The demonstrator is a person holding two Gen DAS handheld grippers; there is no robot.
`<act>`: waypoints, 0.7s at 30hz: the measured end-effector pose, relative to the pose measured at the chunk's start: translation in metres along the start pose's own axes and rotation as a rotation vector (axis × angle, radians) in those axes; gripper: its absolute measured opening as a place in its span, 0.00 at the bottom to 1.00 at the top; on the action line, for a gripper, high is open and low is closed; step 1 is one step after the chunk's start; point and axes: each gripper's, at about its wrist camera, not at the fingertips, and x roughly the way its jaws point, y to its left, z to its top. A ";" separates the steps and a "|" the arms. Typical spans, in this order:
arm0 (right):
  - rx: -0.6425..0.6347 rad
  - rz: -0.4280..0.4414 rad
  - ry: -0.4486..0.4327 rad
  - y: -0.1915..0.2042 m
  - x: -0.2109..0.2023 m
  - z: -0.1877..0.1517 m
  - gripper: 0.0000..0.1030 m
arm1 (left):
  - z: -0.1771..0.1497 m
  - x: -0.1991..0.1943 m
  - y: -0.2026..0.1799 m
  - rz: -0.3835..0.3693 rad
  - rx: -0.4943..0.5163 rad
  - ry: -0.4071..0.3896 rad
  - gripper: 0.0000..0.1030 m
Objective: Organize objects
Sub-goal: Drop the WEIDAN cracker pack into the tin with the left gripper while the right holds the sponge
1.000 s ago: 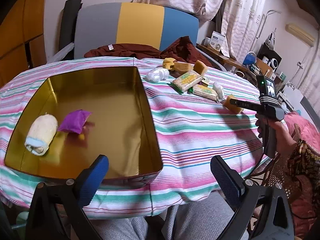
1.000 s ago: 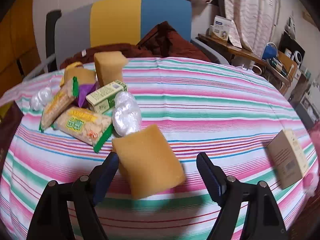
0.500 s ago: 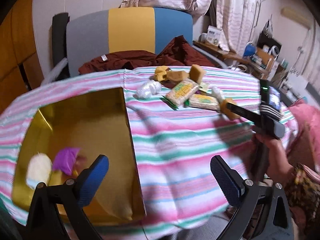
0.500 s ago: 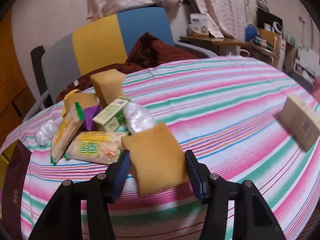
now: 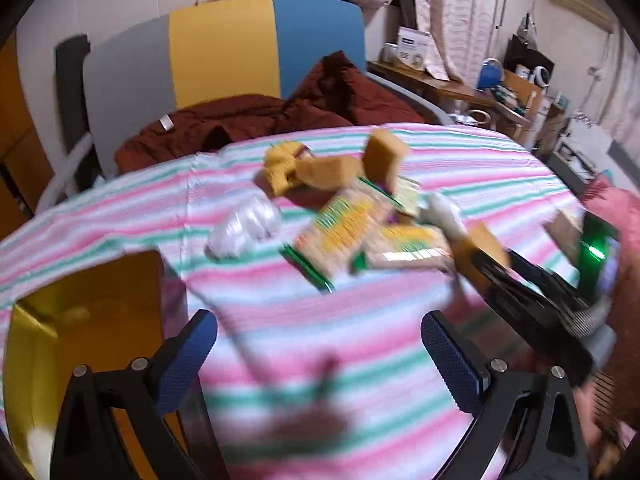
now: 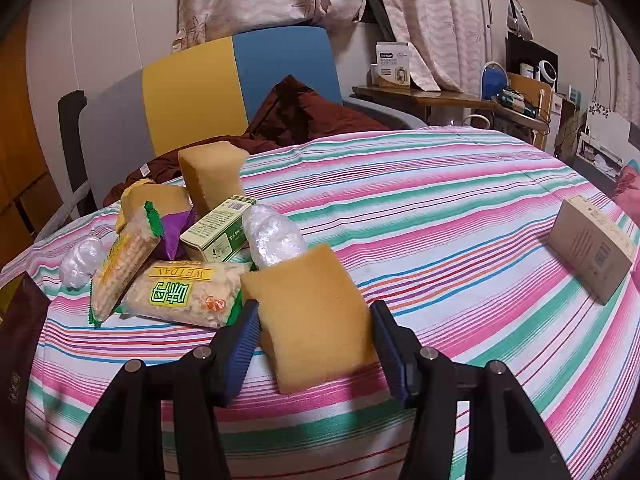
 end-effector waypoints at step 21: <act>0.018 0.012 -0.011 0.000 0.003 -0.002 0.55 | 0.051 0.117 -0.016 -0.092 0.166 0.084 0.77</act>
